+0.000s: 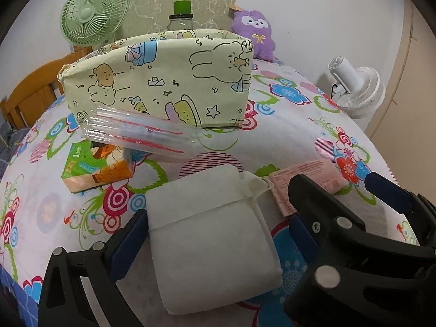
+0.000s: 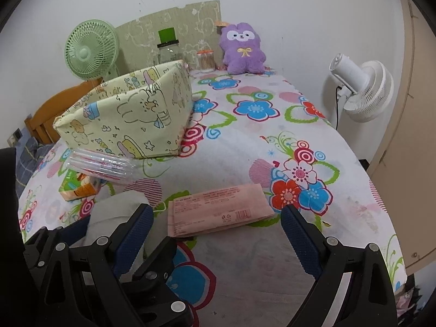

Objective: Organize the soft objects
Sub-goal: 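Grasp the white folded pad with the left tool while the right tool grasps the pink packet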

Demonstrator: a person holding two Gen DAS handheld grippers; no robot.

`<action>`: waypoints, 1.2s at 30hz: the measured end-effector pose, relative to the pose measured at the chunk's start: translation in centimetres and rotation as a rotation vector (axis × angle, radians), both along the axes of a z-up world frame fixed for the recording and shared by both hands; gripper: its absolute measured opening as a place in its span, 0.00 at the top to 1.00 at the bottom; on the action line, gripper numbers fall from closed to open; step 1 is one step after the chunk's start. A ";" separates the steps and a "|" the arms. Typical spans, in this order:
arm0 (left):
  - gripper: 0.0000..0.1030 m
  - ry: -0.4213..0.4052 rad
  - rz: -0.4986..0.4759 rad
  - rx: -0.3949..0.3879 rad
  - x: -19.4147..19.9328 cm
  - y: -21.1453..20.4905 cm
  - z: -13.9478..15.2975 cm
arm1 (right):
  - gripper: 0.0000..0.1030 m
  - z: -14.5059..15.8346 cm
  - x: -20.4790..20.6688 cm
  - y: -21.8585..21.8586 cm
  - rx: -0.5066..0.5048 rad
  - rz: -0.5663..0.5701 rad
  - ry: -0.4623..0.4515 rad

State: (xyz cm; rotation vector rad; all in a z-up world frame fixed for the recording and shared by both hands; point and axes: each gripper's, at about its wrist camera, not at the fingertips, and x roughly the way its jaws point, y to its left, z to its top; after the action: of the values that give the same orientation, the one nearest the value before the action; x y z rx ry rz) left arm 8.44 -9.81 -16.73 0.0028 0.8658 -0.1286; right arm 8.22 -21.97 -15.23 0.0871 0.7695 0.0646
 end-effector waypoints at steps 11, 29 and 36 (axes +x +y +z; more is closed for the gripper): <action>0.33 -0.026 -0.031 0.024 0.1 0.4 0.3 | 0.07 -0.8 0.9 0.2 0.003 -0.012 0.045; 0.37 -0.030 -0.071 0.022 -0.5 0.2 0.3 | 0.07 -1.1 2.4 -0.3 -0.029 -0.032 0.070; 0.37 -0.015 -0.077 0.011 -0.5 -1.4 0.4 | 0.07 -1.0 1.8 -1.3 -0.015 -0.035 0.057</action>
State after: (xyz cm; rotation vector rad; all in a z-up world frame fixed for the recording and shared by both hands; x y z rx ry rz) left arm 7.91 -11.19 -16.29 0.0477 0.8521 -0.1960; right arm 10.04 -23.31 -16.21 0.0885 0.8252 0.0230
